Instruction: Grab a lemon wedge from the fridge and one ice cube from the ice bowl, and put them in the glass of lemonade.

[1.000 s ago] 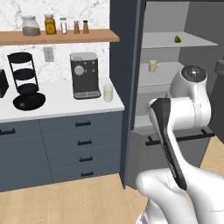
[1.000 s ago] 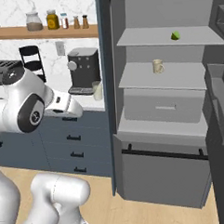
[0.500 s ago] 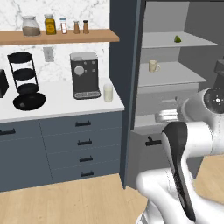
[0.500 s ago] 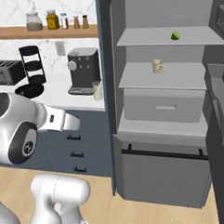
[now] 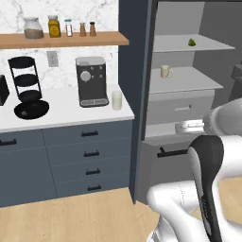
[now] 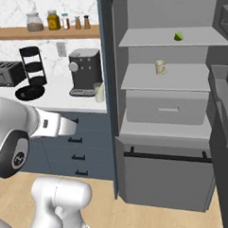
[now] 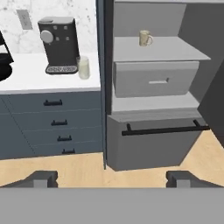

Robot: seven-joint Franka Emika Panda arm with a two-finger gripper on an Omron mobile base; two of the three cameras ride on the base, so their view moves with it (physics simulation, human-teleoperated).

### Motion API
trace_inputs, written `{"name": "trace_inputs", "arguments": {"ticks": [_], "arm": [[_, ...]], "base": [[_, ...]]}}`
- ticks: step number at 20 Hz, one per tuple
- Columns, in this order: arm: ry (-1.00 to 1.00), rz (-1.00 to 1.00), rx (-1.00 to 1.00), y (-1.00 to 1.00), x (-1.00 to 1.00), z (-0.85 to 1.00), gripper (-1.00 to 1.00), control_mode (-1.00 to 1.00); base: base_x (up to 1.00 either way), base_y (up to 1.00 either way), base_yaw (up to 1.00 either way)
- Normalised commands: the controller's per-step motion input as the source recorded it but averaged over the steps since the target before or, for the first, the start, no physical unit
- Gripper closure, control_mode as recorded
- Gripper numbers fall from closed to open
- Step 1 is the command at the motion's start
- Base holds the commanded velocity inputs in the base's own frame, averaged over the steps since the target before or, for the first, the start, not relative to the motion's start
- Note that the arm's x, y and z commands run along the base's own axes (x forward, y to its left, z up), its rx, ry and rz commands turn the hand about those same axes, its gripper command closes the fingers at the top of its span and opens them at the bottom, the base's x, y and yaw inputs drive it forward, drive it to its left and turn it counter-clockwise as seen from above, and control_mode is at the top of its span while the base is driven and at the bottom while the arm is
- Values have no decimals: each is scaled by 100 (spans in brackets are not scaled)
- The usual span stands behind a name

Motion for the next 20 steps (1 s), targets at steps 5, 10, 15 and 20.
{"name": "trace_inputs", "arguments": {"ticks": [5,10,15,20], "arm": [[-8,12,0,0,-21,-8,-100,-100],[0,7,0,0,0,-6,-100,-100],[0,0,0,0,-1,-4,-100,-100],[0,0,0,0,0,0,-100,100]], "base": [[0,0,0],[0,0,0],[0,0,0],[-14,-4,-4]]}}
